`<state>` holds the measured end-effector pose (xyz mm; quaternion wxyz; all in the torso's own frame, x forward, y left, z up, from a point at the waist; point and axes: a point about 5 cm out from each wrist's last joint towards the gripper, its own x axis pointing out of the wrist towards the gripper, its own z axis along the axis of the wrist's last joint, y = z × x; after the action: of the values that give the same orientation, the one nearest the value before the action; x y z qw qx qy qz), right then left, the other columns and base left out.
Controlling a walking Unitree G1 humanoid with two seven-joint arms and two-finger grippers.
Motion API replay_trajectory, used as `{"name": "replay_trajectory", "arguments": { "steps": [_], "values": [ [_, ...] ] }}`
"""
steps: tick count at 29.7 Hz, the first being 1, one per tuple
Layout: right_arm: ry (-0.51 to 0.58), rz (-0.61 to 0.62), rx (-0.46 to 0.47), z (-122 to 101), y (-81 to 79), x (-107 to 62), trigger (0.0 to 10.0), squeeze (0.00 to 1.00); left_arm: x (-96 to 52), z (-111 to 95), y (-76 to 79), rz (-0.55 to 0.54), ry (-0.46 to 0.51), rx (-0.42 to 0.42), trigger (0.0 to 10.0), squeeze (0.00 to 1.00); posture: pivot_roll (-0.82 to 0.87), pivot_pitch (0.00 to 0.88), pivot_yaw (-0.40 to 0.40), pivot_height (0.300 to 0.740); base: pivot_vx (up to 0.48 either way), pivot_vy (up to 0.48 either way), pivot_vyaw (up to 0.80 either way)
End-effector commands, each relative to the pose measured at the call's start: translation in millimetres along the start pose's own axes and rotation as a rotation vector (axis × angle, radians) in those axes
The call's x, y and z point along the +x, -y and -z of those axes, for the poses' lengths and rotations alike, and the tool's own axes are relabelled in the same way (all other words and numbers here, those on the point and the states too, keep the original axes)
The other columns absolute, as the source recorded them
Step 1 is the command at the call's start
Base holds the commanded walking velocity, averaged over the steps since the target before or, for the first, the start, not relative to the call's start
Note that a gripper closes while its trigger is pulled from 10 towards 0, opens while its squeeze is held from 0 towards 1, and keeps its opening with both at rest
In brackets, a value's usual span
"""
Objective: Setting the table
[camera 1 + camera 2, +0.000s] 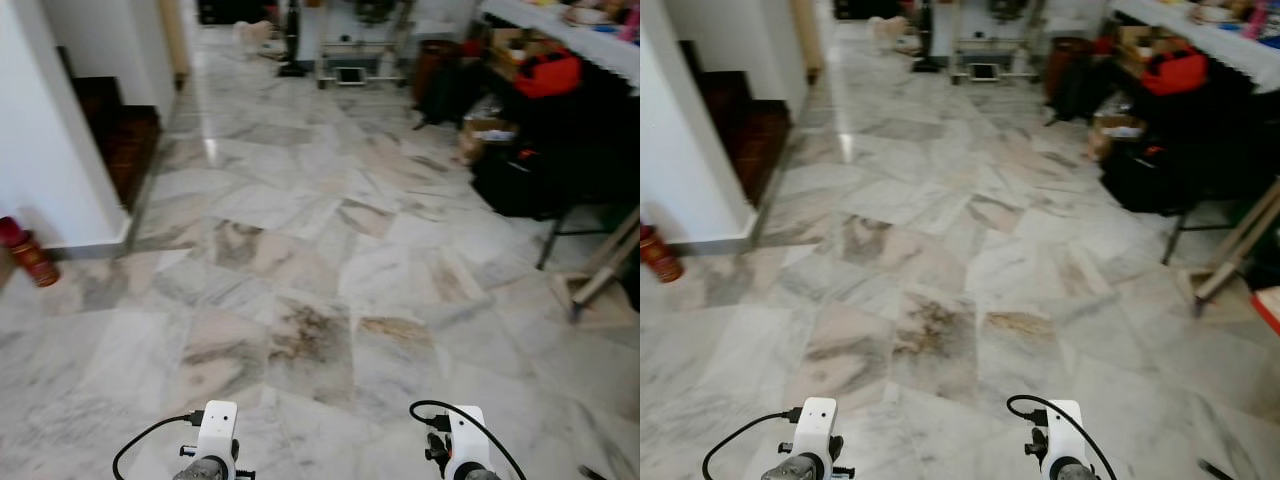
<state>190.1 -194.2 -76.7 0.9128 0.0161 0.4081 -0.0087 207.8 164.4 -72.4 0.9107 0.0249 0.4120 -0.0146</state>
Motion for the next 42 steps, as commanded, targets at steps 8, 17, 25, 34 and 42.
{"name": "replay_trajectory", "arguments": {
  "steps": [8, 17, 25, 34, 42],
  "values": [
    [0.005, -0.005, -0.008, -5.7, -2.6, 2.1, 10.0, 0.0, -0.2, 1.3, -1.3, -0.012, -0.007, -0.017, 10.0, 0.0, -0.01, 0.0, -0.056, 0.74, 0.0, 0.0, -0.79],
    [-0.004, -0.006, -0.002, -2.4, -4.2, 1.6, 10.0, 0.0, -0.1, 0.6, -2.1, -0.01, -0.005, -0.022, 10.0, 0.0, -0.01, 0.0, -0.051, 0.74, 0.0, 0.0, -0.79],
    [-0.004, -0.008, -0.002, -2.9, -4.4, 1.8, 10.0, 0.0, 0.1, 0.0, -2.3, -0.01, -0.004, -0.023, 10.0, 0.0, 0.0, 0.0, -0.057, 0.74, 0.0, 0.0, -0.79],
    [0.001, -0.017, -0.008, -5.9, -6.1, 2.7, 10.0, 0.0, -0.2, 1.3, -1.1, -0.008, -0.006, -0.027, 10.0, 0.0, 0.01, 0.0, -0.061, 0.74, 0.0, 0.0, -0.79],
    [0.004, -0.018, -0.007, -6.4, -6.7, 2.9, 10.0, 0.0, -0.2, 1.8, -0.5, -0.004, -0.009, -0.024, 10.0, 0.0, 0.0, 0.0, -0.059, 0.74, 0.0, 0.0, -0.79]
  ]
}}
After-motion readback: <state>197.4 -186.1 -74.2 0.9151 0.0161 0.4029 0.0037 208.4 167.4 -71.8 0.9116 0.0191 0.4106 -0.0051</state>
